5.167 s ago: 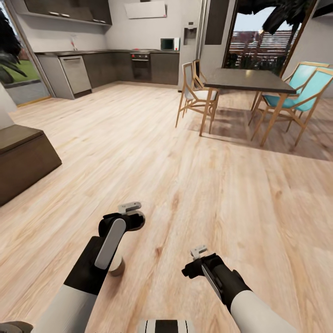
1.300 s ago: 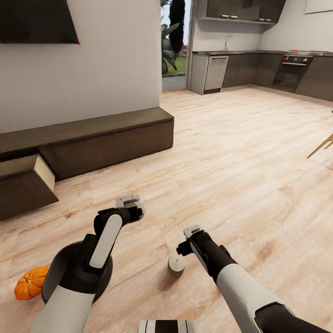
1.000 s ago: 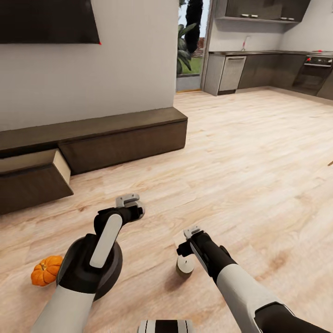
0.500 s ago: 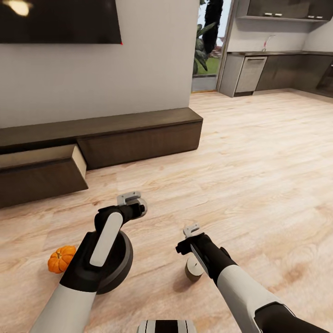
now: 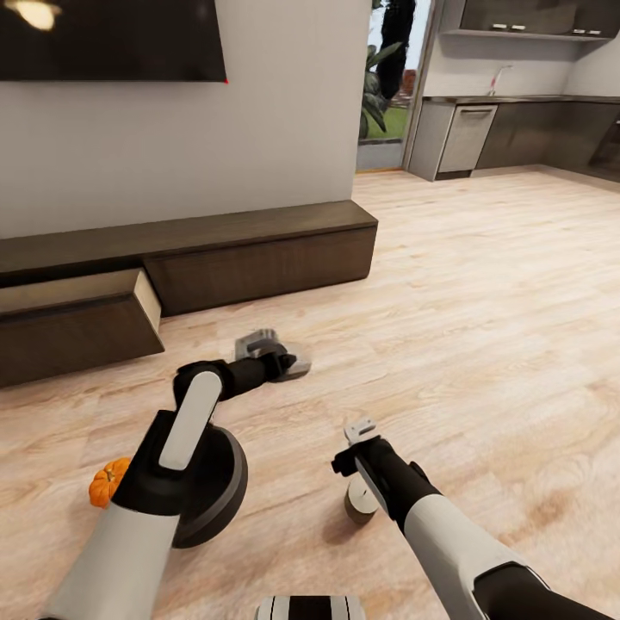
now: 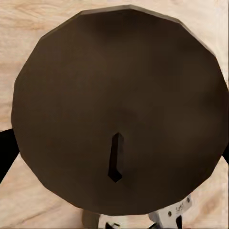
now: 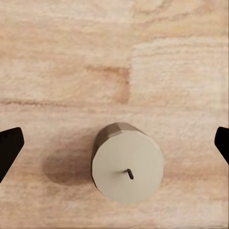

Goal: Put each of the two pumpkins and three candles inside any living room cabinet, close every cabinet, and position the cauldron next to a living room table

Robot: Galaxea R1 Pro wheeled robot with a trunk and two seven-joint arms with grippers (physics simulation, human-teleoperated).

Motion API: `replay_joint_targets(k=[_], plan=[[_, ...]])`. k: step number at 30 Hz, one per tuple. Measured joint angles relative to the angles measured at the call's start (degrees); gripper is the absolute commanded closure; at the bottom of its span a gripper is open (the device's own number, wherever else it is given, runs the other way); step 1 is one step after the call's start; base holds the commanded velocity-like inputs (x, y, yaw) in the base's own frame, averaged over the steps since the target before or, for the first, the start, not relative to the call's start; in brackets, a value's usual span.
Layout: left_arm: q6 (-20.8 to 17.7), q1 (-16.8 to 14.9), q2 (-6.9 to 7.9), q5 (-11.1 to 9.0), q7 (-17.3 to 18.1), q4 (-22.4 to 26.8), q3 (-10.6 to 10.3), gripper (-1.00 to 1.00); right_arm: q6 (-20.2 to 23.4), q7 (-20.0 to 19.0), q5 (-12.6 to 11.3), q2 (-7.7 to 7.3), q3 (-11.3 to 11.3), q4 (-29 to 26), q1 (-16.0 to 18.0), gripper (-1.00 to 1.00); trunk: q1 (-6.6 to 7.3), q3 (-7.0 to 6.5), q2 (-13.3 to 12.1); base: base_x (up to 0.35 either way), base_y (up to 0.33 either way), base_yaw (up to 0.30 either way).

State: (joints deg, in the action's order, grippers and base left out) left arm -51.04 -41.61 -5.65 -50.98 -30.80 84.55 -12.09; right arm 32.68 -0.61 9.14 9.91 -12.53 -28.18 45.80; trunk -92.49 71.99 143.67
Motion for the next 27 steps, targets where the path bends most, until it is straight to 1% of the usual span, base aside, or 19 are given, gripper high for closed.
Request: replay_joint_targets(k=[1, 2, 3, 4, 5, 6, 8, 11, 12, 13, 14, 15, 16, 27], plan=[[-0.3, -0.8, 0.08, -0.3, 0.3, -0.1, 0.1, 1.00, 0.0, 0.3, 0.0, -0.01, 0.0, 0.4, 0.0, -1.00, 0.00, 0.00, 0.0, 0.000, 0.000, 0.000], [-0.8, -3.2, 0.25, -1.9, 1.0, -0.4, 0.6, 1.00, -0.1, 0.4, 0.0, -0.01, 0.0, 1.3, 0.0, -1.00, -0.02, 0.01, 0.0, 0.000, 0.000, 0.000], [-0.5, -4.0, 0.25, -2.6, 1.7, 0.1, 1.2, 1.00, -0.2, 0.3, 0.1, 0.00, 0.0, 1.3, 0.0, -1.00, 0.01, 0.00, 0.0, 0.000, 0.000, 0.000], [-0.7, -4.4, 0.27, -2.5, 3.4, -0.2, 2.3, 1.00, -0.3, 0.3, 0.1, 0.01, 0.0, 1.4, -0.1, -1.00, 0.00, 0.00, 0.0, 0.000, 0.000, 0.000], [-0.8, -4.6, 0.39, -3.6, 6.7, -0.4, 3.7, 1.00, -0.4, 0.2, 0.1, 0.02, 0.0, 1.4, -0.1, -1.00, 0.00, 0.00, 0.0, 0.000, 0.000, 0.000], [-0.8, -4.6, 0.55, -5.4, 9.4, -0.4, 4.7, 1.00, -0.4, 0.2, 0.1, 0.02, 0.0, 1.4, -0.1, -1.00, 0.00, 0.00, 0.0, 0.000, 0.000, 0.000], [-1.1, -4.7, 1.34, -8.2, 15.2, -0.5, 6.0, 1.00, -0.5, 0.1, 0.1, 0.01, 0.0, 1.5, -0.1, -1.00, 0.00, 0.00, 0.0, 0.000, 0.000, 0.000], [-1.4, -4.7, 4.43, -11.7, 23.7, -0.6, 6.4, 1.00, -0.5, 0.1, 0.1, 0.02, 0.1, 1.5, -0.1, -1.00, 0.00, 0.00, 0.0, 0.000, 0.000, 0.000], [-1.5, -4.6, 6.10, -13.0, 31.5, -0.8, 6.5, 1.00, -0.5, 0.0, 0.1, -0.02, 0.1, 1.5, -0.1, -1.00, -0.01, 0.01, 0.0, 0.000, 0.000, 0.000], [-1.5, -4.6, 6.36, -15.2, 33.3, -0.9, 6.5, 1.00, -0.5, 0.0, 0.1, -0.03, 0.1, 1.5, -0.1, -1.00, 0.00, 0.00, 0.0, 0.000, 0.000, 0.000], [-1.5, -4.6, 6.62, -13.2, 34.4, -1.3, 6.5, 1.00, -0.5, 0.0, 0.1, -0.05, 0.1, 1.5, -0.1, -1.00, -0.01, 0.01, 0.0, 0.000, 0.000, 0.000], [-1.5, -4.6, 6.72, -12.9, 34.8, -1.5, 6.5, 1.00, -0.6, -0.1, 0.1, -0.05, 0.1, 1.5, -0.1, -1.00, -0.01, 0.01, 0.0, 0.000, 0.000, 0.000], [-1.5, -4.6, 6.74, -13.7, 35.2, -1.6, 6.4, 1.00, -0.6, -0.1, 0.1, -0.07, 0.1, 1.5, -0.1, -1.00, 0.00, 0.01, 0.0, 0.000, 0.000, 0.000], [-1.2, -4.3, 6.88, -13.3, 35.7, -1.6, 6.4, 1.00, -0.5, -0.1, 0.1, -0.25, 0.1, 1.3, 0.0, -1.00, 0.00, 0.01, 0.0, 0.000, 0.000, 0.000]])
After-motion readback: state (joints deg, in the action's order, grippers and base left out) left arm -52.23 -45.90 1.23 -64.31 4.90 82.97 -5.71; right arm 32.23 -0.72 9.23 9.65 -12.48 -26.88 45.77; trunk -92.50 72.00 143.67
